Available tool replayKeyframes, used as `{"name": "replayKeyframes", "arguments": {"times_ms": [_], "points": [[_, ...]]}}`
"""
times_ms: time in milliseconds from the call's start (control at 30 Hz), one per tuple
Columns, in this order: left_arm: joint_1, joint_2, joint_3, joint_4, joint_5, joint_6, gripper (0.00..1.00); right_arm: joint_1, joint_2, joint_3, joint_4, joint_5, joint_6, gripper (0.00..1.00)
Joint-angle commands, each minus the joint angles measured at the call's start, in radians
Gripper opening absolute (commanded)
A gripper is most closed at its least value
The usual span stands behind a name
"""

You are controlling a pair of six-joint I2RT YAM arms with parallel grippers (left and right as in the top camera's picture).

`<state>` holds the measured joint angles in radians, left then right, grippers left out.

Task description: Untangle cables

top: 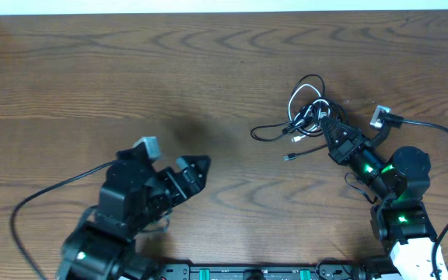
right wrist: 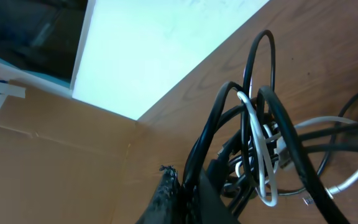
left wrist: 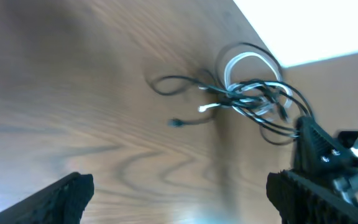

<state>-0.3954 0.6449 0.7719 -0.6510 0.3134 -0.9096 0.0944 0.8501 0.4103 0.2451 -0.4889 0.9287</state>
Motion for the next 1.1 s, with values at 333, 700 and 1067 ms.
{"name": "replayKeyframes", "arguments": {"times_ms": [333, 700, 1067], "points": [[-0.002, 0.174, -0.056, 0.181, 0.186, -0.140, 0.95, -0.003, 0.002, 0.018, 0.003, 0.010, -0.005, 0.01], [-0.034, 0.382, -0.056, 0.280, 0.246, -0.201, 0.95, -0.003, 0.032, 0.018, 0.000, 0.012, -0.005, 0.01], [-0.034, 0.433, -0.056, 0.355, 0.252, -0.242, 0.95, -0.003, 0.040, 0.018, -0.002, 0.012, -0.005, 0.01]]}}
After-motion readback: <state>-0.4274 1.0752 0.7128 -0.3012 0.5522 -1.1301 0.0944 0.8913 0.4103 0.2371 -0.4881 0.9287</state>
